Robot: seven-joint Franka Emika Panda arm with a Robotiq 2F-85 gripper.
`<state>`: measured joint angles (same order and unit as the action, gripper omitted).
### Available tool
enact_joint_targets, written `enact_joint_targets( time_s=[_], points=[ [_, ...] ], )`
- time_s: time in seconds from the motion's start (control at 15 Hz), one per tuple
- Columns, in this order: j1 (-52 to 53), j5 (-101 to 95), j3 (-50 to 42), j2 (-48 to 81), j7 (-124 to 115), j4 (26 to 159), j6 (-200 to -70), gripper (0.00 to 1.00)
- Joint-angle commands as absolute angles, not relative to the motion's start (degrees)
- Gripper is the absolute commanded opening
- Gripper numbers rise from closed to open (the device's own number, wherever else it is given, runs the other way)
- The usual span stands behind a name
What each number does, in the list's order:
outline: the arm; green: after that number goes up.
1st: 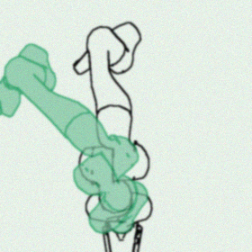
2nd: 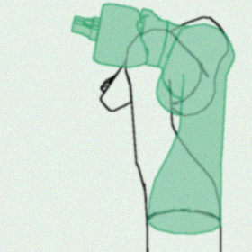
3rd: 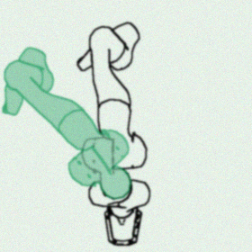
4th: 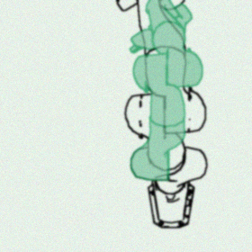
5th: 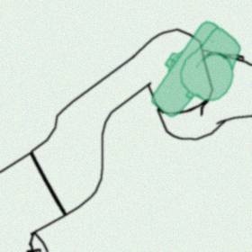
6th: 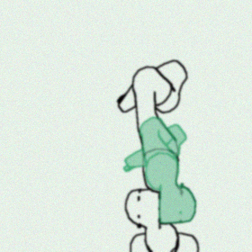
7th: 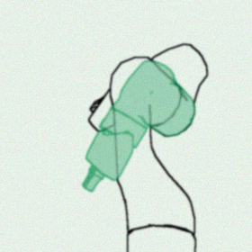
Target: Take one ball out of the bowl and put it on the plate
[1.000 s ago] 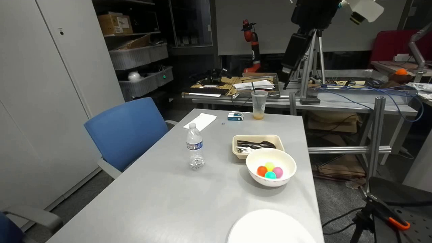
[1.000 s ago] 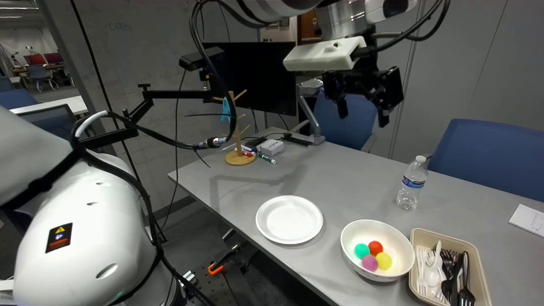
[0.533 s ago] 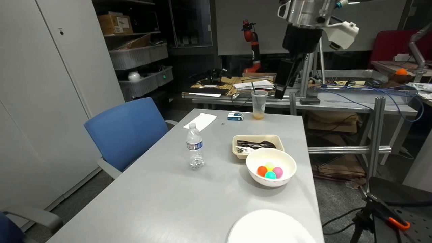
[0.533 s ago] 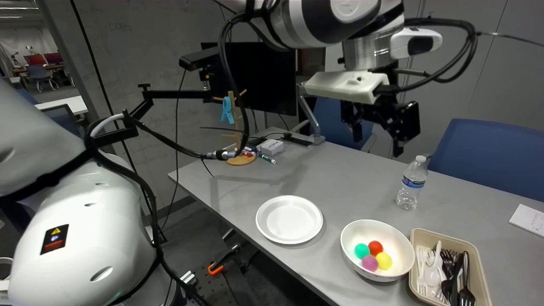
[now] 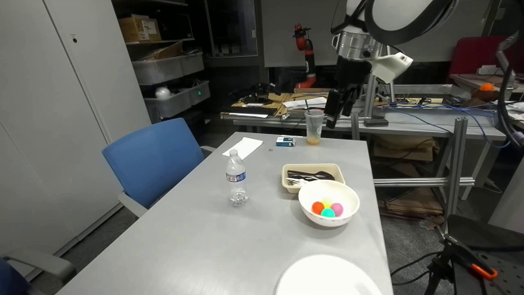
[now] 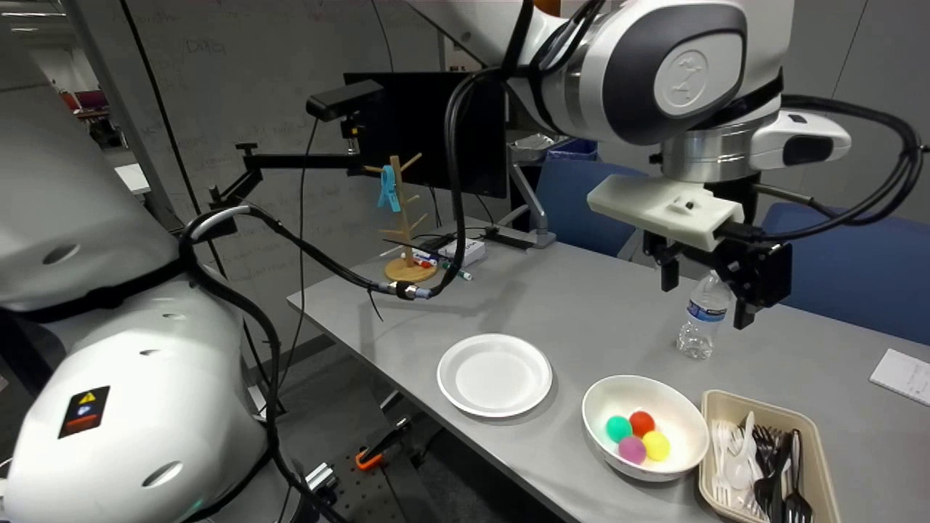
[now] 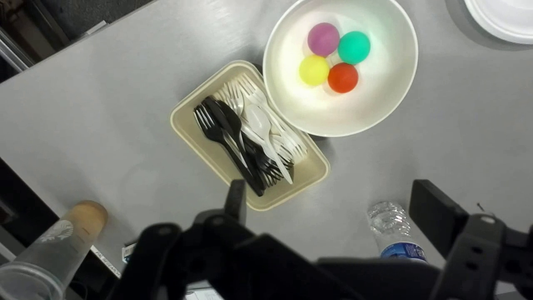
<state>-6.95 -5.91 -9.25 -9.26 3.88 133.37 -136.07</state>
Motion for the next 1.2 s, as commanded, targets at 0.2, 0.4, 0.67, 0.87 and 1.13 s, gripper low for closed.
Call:
enact_joint_targets(
  time_s=[0.2,0.4,0.67,0.87,1.13],
  points=[
    [-7.5,-3.6,-9.4,-5.0,4.9,128.9,-134.2,1.00],
    [-8.0,-3.0,-9.7,-4.9,3.9,133.2,-138.2,1.00],
    [-8.0,-4.0,-9.4,-4.6,3.7,132.7,-136.7,1.00],
    [-8.0,-3.9,-9.4,-4.6,3.7,132.7,-136.7,1.00],
    [-7.8,-4.1,-9.3,-1.1,4.8,132.1,-137.2,1.00]
  ],
)
